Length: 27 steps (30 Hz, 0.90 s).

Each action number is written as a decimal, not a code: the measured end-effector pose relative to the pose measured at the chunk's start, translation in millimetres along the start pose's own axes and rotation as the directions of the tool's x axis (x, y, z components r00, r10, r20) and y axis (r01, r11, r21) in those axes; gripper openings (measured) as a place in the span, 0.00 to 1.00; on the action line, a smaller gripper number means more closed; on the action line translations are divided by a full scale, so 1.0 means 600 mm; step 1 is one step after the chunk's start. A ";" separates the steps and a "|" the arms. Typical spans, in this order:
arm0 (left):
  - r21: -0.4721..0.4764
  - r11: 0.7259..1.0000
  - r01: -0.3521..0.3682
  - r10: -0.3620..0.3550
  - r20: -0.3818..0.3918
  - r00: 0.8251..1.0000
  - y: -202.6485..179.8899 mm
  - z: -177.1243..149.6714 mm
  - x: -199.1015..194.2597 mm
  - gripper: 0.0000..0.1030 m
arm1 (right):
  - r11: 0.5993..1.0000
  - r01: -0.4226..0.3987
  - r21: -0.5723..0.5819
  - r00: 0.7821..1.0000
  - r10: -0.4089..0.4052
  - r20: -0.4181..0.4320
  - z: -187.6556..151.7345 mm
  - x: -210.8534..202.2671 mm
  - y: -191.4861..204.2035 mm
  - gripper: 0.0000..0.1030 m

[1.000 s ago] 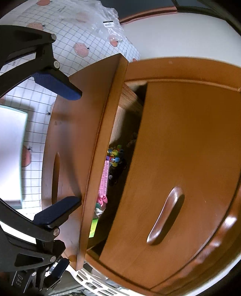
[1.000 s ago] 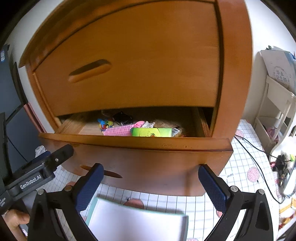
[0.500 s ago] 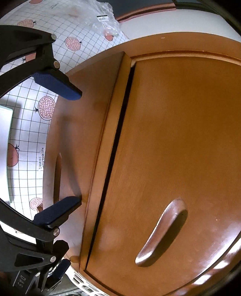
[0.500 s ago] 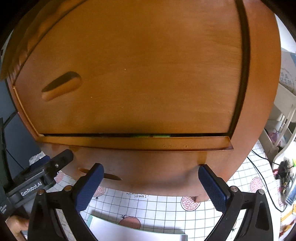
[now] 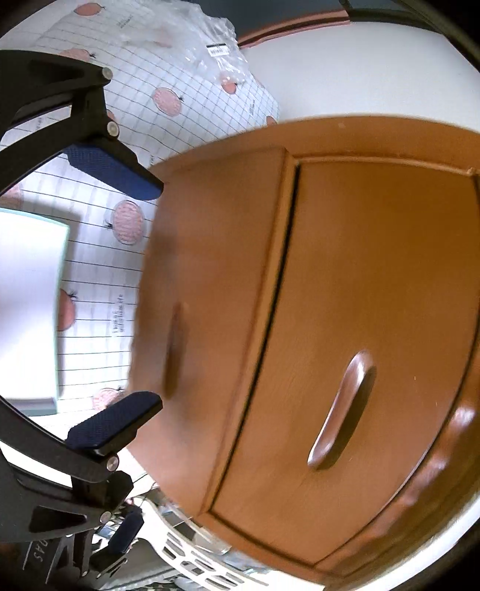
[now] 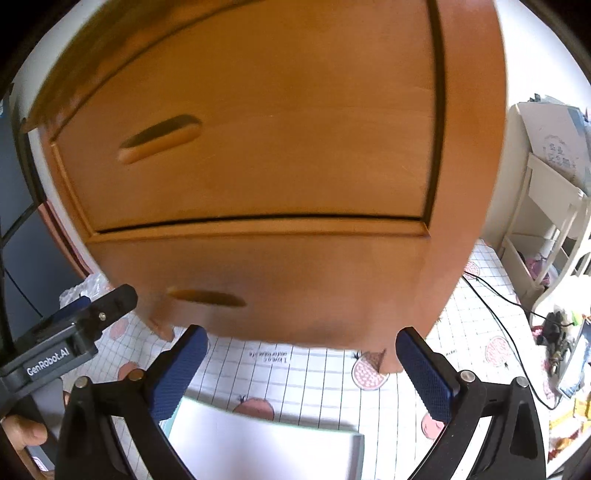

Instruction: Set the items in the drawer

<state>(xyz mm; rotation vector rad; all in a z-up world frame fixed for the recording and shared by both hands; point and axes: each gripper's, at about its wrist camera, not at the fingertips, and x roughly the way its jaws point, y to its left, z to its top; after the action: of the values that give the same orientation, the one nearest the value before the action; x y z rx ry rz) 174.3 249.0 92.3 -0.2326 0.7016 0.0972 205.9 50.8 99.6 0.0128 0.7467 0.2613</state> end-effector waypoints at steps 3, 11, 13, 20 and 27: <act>-0.007 1.000 0.018 -0.018 -0.012 1.000 0.007 -0.033 -0.026 1.00 | 1.000 0.000 -0.005 1.000 0.000 -0.012 -0.034 -0.029 0.001 1.00; 0.065 0.997 -0.034 0.038 -0.061 0.997 0.003 -0.131 -0.096 1.00 | 1.000 -0.002 -0.005 0.999 0.002 -0.052 -0.137 -0.084 0.003 1.00; 0.079 0.996 -0.044 0.049 -0.068 0.996 0.001 -0.150 -0.110 1.00 | 1.000 -0.002 -0.011 0.998 0.001 -0.064 -0.163 -0.096 0.004 1.00; 0.095 0.992 -0.079 0.088 -0.100 0.991 0.007 -0.214 -0.137 1.00 | 1.000 0.011 -0.026 0.995 -0.013 -0.099 -0.237 -0.125 0.003 1.00; 0.142 0.983 -0.113 0.129 -0.108 0.986 0.010 -0.255 -0.147 1.00 | 1.000 0.012 -0.024 0.992 -0.015 -0.122 -0.271 -0.130 0.003 1.00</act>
<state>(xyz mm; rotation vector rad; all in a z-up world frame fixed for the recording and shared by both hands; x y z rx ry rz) 10.2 216.3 35.5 -0.0650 0.8362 0.1527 41.2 20.8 32.6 -0.0305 0.8647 0.2595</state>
